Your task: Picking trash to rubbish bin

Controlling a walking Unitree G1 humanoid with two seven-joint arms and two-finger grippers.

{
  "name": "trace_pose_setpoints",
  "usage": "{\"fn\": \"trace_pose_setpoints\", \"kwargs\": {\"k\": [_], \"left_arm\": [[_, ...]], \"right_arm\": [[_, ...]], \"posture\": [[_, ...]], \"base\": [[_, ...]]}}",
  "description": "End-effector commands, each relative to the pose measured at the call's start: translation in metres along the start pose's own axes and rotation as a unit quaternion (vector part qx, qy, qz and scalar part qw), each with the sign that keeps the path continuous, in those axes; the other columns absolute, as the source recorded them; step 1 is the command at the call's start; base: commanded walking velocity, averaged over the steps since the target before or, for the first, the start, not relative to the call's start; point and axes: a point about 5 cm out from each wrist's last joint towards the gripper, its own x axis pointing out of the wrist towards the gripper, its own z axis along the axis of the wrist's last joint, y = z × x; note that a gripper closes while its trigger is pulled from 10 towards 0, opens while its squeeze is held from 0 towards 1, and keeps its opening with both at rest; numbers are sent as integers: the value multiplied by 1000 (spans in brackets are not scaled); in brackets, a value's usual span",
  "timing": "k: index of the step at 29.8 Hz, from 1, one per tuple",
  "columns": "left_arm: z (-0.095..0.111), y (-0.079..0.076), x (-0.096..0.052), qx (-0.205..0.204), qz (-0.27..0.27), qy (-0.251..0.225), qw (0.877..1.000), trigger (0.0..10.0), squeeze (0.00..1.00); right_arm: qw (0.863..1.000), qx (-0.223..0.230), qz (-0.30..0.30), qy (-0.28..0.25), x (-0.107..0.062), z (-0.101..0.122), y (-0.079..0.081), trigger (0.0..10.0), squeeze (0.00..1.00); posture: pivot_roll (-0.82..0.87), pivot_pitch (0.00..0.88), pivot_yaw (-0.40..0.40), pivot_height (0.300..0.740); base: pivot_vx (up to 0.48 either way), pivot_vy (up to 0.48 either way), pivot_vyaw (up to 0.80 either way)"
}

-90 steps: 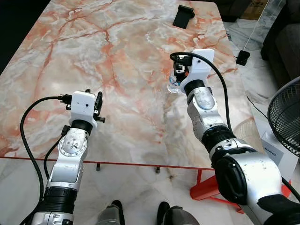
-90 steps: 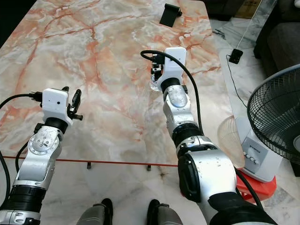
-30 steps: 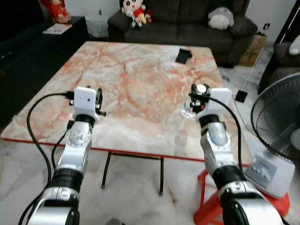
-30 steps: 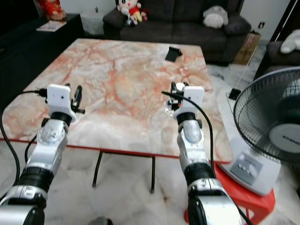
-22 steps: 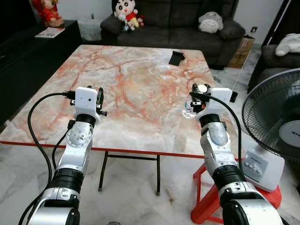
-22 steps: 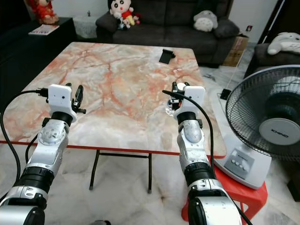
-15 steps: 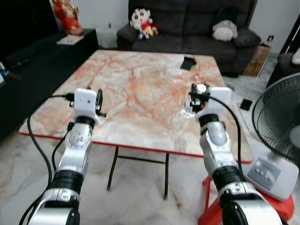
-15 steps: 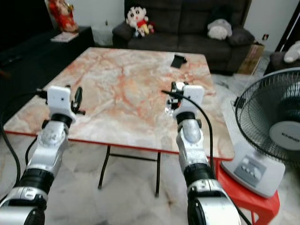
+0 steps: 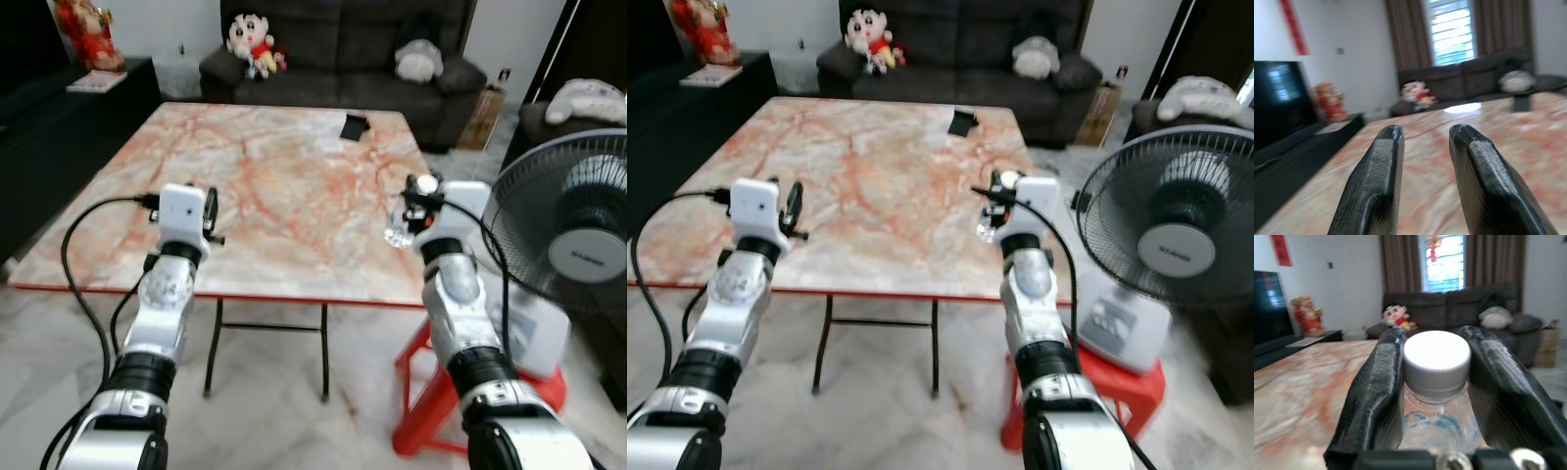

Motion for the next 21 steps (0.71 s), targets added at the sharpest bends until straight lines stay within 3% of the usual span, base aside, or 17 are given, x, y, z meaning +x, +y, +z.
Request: {"fn": "trace_pose_setpoints", "kwargs": {"k": [1,12,21], "left_arm": [[6,-2,5,-4,-2,-10,1000,10000,0],[8,-2,7,-5,-6,-14,1000,10000,0],[8,-3,7,-8,-5,-16,1000,10000,0]], "right_arm": [[1000,1,0,-15,4,8,0,10000,0],[1000,1,-5,-16,3,8,-3,10000,0],[1000,-1,-9,-15,3,8,-5,10000,0]], "posture": [[37,0,-28,740],[34,0,-25,740],[30,0,-28,740]], "base": [[0,0,0],[0,0,0],[-223,0,0]]}}
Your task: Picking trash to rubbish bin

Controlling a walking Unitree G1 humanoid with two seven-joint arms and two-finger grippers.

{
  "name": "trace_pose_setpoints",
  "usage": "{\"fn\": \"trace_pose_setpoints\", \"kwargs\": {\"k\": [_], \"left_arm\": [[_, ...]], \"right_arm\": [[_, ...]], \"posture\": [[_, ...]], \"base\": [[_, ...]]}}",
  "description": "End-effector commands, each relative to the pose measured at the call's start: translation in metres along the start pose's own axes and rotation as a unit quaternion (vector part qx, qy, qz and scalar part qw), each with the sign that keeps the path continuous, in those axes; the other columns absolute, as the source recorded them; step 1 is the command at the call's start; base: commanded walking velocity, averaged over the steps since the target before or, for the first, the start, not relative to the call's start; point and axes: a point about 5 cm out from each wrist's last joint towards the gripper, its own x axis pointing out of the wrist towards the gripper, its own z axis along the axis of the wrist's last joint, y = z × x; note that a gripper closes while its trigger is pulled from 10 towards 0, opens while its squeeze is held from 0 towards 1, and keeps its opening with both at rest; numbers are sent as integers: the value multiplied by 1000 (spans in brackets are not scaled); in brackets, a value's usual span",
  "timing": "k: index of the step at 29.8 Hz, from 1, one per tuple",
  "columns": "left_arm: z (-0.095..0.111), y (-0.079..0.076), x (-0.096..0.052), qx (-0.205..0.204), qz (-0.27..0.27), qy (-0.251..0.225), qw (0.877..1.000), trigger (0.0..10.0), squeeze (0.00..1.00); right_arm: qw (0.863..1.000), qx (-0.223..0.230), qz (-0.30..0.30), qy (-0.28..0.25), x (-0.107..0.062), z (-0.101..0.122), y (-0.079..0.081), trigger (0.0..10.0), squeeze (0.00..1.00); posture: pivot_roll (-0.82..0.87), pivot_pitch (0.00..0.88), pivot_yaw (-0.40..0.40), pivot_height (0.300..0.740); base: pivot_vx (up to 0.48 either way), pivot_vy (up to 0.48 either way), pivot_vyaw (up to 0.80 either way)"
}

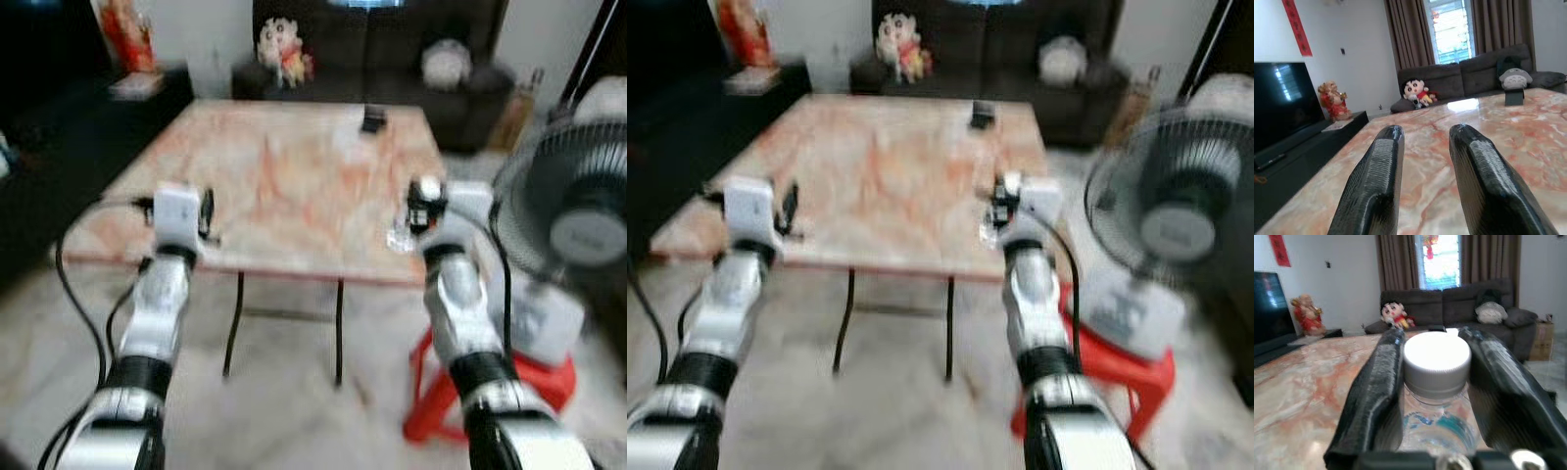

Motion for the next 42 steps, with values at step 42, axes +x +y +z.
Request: {"fn": "trace_pose_setpoints", "kwargs": {"k": [42], "left_arm": [[-36,153,-55,148,110,161,970,10000,0]], "right_arm": [[983,-18,-38,179,-47,-74,-33,10000,0]], "posture": [[65,32,-37,740]], "base": [[-110,0,0]]}}
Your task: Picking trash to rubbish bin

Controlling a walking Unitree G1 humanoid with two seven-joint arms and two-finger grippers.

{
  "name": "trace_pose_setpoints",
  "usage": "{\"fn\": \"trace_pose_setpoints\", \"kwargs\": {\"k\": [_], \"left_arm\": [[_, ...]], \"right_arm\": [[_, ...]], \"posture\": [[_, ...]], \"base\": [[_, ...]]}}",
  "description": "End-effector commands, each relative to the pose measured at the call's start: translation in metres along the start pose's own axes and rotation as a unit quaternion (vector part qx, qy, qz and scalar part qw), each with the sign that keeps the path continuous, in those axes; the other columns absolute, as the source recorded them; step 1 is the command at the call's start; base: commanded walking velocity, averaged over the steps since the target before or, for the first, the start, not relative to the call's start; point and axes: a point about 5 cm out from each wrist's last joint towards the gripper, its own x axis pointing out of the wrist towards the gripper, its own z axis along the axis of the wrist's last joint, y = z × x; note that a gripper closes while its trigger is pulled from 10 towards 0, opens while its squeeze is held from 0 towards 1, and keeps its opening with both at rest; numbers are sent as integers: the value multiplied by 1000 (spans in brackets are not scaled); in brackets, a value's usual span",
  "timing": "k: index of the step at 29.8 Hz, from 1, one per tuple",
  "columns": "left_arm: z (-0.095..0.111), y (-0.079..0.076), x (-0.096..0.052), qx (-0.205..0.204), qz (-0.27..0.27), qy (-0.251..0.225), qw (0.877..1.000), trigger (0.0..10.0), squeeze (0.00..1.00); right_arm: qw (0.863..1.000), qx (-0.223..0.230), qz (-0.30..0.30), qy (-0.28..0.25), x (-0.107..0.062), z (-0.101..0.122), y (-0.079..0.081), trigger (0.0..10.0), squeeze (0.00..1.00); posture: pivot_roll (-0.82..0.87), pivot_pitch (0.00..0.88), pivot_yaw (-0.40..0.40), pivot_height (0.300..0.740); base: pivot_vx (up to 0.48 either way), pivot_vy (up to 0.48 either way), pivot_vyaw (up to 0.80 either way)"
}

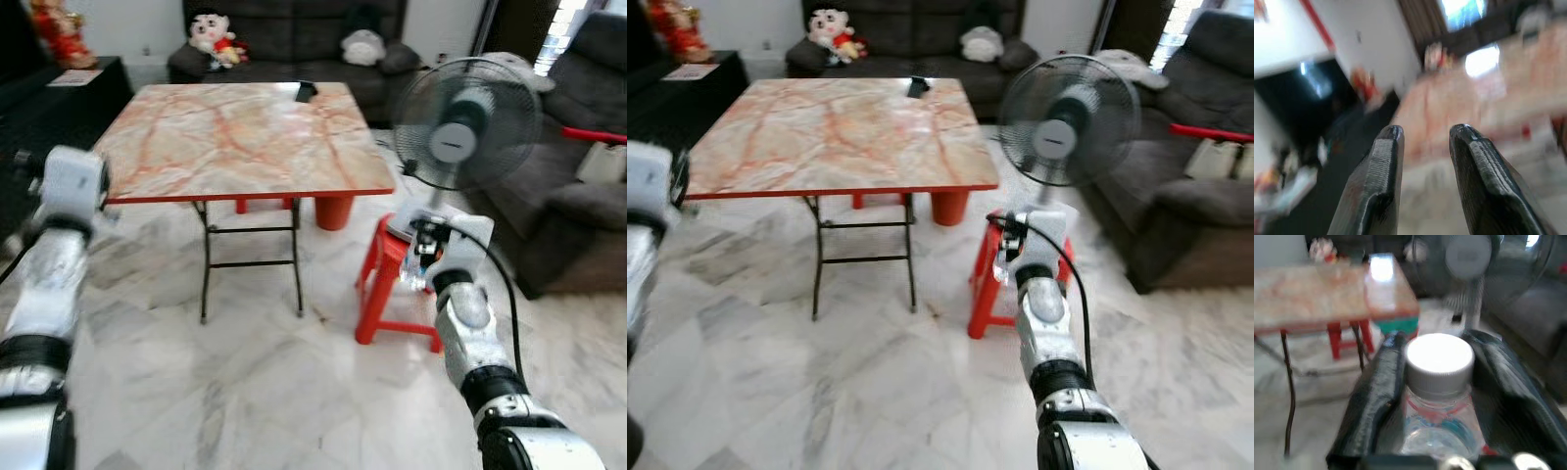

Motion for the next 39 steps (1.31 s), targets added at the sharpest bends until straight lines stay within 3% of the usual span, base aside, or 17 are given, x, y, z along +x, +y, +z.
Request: {"fn": "trace_pose_setpoints", "kwargs": {"k": [1,3,5,6,8,9,10,11,12,16,17,18,20,23,26,29,39], "left_arm": [[-31,18,-18,4,18,69,997,10000,0],[-75,32,-53,4,42,157,987,10000,0],[-106,36,-84,-4,55,232,971,10000,0],[-118,32,-96,-6,51,261,964,10000,0],[-127,28,-107,-7,45,285,957,10000,0],[-140,6,-120,-8,3,320,947,10000,0],[-140,6,-120,-8,3,320,947,10000,0],[-156,-27,-142,-19,-51,370,927,10000,0],[-163,-49,-155,-29,-79,403,911,10000,0],[-169,-80,-172,-33,-120,436,891,10000,0],[-170,-107,-182,-42,-153,455,876,10000,0],[-170,-107,-182,-42,-153,455,876,10000,0],[-167,-132,-188,-49,-182,466,865,10000,0],[-164,-141,-187,-58,-179,470,863,10000,0],[-157,-149,-177,-72,-167,456,871,10000,0],[-149,-154,-163,-83,-157,431,885,10000,0],[-141,-162,-152,-76,-168,412,892,10000,0]], "right_arm": [[999,-5,0,38,-6,-17,-2,10000,0],[996,-9,-7,89,-20,-42,-7,10000,0],[991,-17,-10,131,-32,-61,-10,10000,0],[989,-18,-10,148,-37,-69,-11,10000,0],[986,-17,-11,163,-42,-76,-12,10000,0],[982,-18,-10,189,-51,-87,-13,10000,0],[982,-18,-10,189,-51,-87,-13,10000,0],[973,-22,-9,229,-64,-104,-15,10000,0],[967,-22,-8,255,-74,-114,-16,10000,0],[957,-17,-4,290,-86,-127,-16,10000,0],[946,-14,0,325,-99,-139,-14,10000,0],[946,-14,0,325,-99,-139,-14,10000,0],[934,-6,1,358,-114,-151,-13,10000,0],[925,-2,0,379,-124,-159,-12,10000,0],[914,-14,1,405,-138,-169,-11,10000,0],[912,-21,8,410,-143,-172,-8,10000,0],[915,-12,4,404,-140,-170,-8,10000,0]], "posture": [[65,32,-37,740],[77,39,-43,740],[85,41,-47,740],[85,41,-47,740],[85,41,-47,740],[80,44,-50,740],[80,44,-50,740],[74,42,-48,740],[68,41,-43,740],[55,41,-42,740],[46,42,-43,740],[46,42,-43,740],[41,41,-42,740],[36,39,-40,740],[53,37,-41,740],[52,32,-35,740],[43,24,-29,740]], "base": [[0,0,0],[0,0,0],[0,0,0],[0,0,0],[0,0,0],[0,0,0],[0,0,0],[0,0,0],[0,0,0],[0,0,0],[0,0,0],[0,0,0],[0,0,0],[0,0,0],[0,0,0],[0,0,729],[0,0,800]]}}
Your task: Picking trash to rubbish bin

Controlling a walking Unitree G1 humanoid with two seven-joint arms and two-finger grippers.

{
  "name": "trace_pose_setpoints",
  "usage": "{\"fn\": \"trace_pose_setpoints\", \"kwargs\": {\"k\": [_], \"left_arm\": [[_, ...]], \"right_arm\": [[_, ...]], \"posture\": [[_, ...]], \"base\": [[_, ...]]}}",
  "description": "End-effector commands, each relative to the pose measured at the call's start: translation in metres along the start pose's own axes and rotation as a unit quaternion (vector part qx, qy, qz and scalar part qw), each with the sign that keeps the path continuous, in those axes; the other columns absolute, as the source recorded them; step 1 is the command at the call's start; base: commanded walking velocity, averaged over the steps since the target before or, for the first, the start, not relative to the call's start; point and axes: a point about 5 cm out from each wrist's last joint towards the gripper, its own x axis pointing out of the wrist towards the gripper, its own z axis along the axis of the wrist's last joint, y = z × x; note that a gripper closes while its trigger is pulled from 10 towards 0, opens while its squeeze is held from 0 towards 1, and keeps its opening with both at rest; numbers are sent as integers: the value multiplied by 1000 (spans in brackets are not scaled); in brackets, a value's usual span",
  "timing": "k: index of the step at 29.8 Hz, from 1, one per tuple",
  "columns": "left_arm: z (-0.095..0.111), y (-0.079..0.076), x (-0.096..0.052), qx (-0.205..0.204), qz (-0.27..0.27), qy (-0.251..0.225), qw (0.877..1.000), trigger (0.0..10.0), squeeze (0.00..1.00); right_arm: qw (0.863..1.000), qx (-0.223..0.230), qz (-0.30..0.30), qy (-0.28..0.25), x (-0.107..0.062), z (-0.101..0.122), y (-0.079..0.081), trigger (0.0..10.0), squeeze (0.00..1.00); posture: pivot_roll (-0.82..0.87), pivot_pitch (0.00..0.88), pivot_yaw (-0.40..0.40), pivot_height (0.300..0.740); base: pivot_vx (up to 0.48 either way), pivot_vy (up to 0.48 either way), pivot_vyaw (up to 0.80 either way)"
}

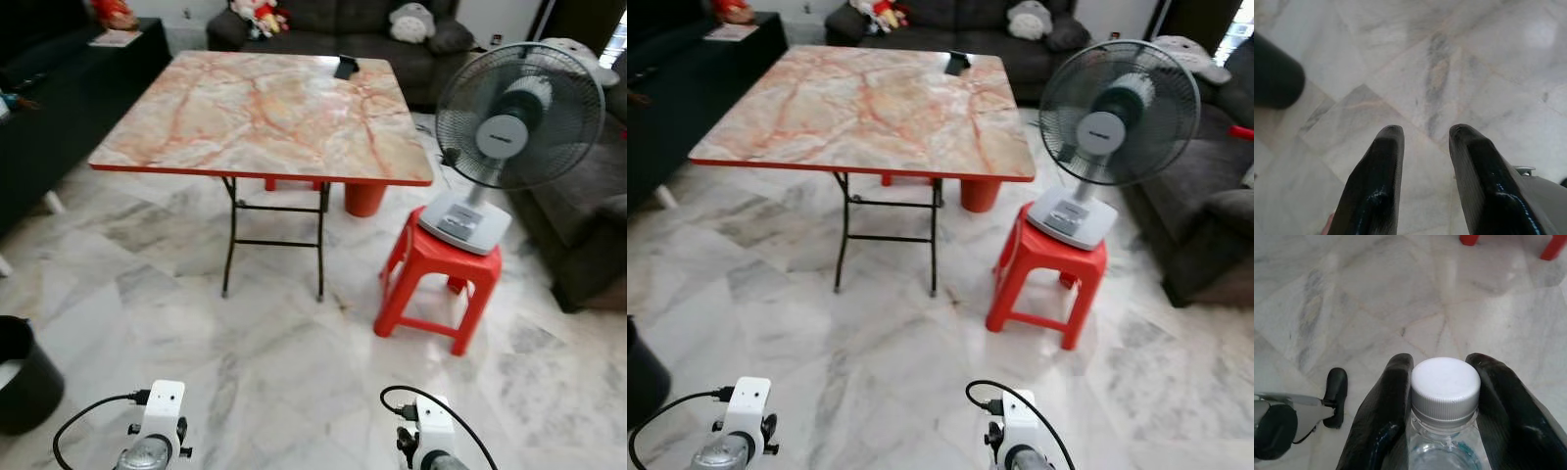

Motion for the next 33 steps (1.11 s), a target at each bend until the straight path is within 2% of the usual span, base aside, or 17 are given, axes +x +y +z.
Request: {"fn": "trace_pose_setpoints", "kwargs": {"k": [1,12,33], "left_arm": [[0,-2,1,10,0,3,1000,10000,0],[2,-4,1,-4,7,-3,1000,10000,0],[-5,-7,-1,-11,6,5,1000,10000,0]], "right_arm": [[1000,3,-3,1,0,1,-1,10000,0],[1000,-17,4,-5,1,6,1,10000,0],[999,-28,9,-12,2,11,3,10000,0]], "posture": [[43,24,-29,740],[50,2,-35,740],[54,0,-40,740]], "base": [[0,0,800],[0,0,800],[0,0,800]]}}
